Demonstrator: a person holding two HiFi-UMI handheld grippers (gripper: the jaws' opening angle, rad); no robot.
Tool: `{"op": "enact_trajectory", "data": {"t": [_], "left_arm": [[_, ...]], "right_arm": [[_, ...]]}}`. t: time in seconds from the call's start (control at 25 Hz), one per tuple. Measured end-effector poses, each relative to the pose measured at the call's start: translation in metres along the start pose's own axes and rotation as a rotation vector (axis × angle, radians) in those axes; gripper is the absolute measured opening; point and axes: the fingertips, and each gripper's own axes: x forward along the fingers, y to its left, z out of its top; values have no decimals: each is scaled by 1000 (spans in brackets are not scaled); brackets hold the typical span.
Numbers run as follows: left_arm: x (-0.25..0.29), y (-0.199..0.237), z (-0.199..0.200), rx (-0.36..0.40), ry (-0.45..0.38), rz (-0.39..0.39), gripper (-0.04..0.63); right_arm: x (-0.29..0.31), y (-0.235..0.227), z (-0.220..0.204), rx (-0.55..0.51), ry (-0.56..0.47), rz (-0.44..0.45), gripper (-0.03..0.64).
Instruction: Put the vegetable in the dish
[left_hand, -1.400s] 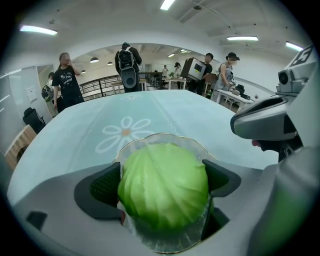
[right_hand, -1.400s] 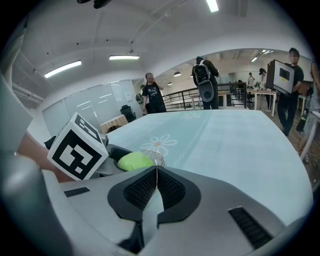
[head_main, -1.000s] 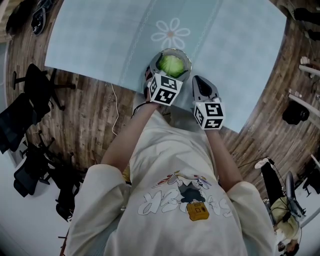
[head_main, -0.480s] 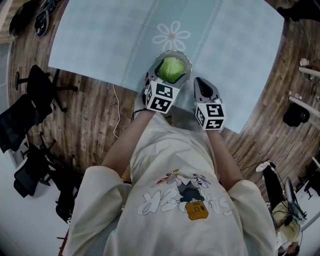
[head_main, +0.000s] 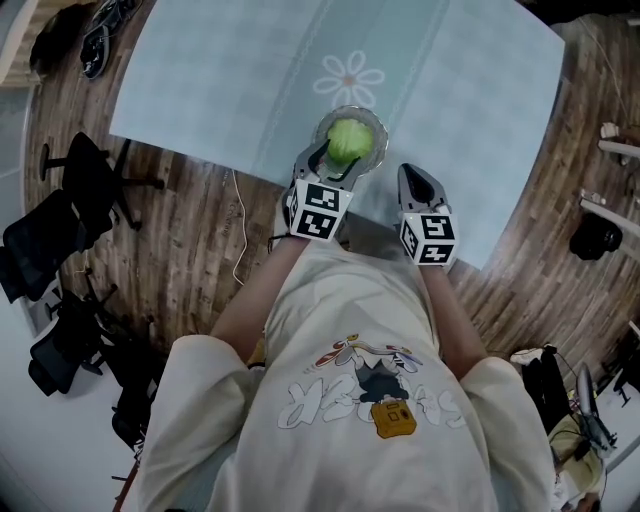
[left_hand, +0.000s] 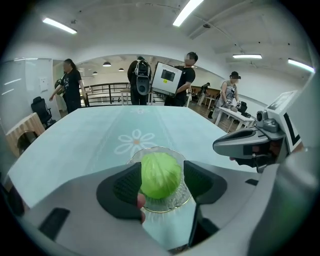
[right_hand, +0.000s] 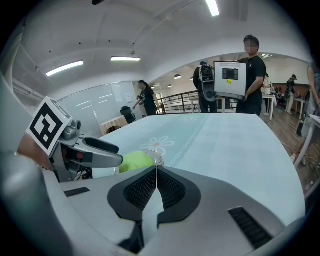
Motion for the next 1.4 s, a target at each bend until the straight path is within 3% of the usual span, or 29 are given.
{"op": "enact_trajectory", "data": {"t": [0.4,0.72,1.12,1.4], "left_arm": [[-42,-13,22,10,-68,10,210],[-75,-12,51,41,-118,25,114],[-109,-14,81,71,-181,27,55],[-125,-33,77,48,-95,-51,37]], "right_arm": [[-19,12,22,-14,-41,13,25],[-36,22,50,-20,-85,20,25],[-50,44,72,-91,-106,92,24],[-74,64,92,-69,-142,142,24]]}}
